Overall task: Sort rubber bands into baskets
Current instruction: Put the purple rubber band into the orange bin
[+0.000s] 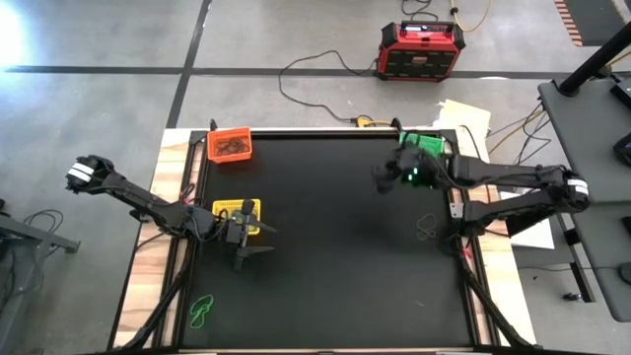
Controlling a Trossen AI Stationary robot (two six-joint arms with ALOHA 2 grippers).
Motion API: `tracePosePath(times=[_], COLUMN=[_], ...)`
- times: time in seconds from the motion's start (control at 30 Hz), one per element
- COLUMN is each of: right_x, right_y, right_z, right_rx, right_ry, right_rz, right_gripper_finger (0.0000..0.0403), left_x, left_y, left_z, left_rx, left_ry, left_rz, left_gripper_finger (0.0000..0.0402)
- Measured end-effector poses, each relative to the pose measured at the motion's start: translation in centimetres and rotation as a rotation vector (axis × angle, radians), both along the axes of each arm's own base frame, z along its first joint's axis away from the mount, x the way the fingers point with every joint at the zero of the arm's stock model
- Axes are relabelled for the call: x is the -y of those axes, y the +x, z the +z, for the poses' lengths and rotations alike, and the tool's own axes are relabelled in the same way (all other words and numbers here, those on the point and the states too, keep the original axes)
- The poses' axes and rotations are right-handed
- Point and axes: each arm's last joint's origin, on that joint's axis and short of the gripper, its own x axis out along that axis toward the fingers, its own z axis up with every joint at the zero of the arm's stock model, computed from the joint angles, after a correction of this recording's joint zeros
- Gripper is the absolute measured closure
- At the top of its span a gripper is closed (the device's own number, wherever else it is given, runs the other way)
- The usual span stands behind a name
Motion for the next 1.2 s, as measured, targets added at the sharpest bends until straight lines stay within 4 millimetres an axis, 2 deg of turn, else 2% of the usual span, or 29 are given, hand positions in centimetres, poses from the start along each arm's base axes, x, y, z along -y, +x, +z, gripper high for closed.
tracePosePath(times=[0.2, 0.37, 0.5, 0.6, 0.77, 0.97, 1.07, 1.2], right_x=[-5.4, -9.9, -12.7, -14.0, -14.8, -13.6, -13.0, -12.4], right_y=[1.3, 1.7, 0.7, -0.8, -3.6, -5.6, -6.3, -6.8], right_z=[-0.6, -1.6, -3.0, -4.6, -7.5, -11.6, -12.3, -12.2], right_rx=[0.006, -0.029, -0.142, -0.304, -0.555, -0.688, -0.696, -0.672], right_ry=[0.055, 0.108, 0.171, 0.223, 0.256, 0.333, 0.343, 0.358], right_rz=[0.204, 0.347, 0.377, 0.295, 0.084, -0.051, -0.095, -0.099], right_gripper_finger=[0.0232, 0.0232, 0.0232, 0.0232, 0.0232, 0.0238, 0.0244, 0.0251], left_x=[0.0, 0.0, 0.0, 0.0, 0.0, 0.0, 0.0, 0.0], left_y=[0.0, 0.0, 0.0, 0.0, 0.0, 0.0, 0.0, 0.0], left_z=[0.0, 0.0, 0.0, 0.0, 0.0, 0.0, 0.0, 0.0], left_rx=[0.000, 0.000, 0.000, 0.000, 0.000, 0.000, 0.000, 0.001], left_ry=[0.000, 0.000, 0.000, 0.000, 0.000, 0.000, 0.000, 0.000], left_rz=[0.000, 0.000, 0.000, 0.000, 0.000, 0.000, 0.000, 0.000], left_gripper_finger=[0.0201, 0.0201, 0.0201, 0.0201, 0.0201, 0.0201, 0.0201, 0.0201])
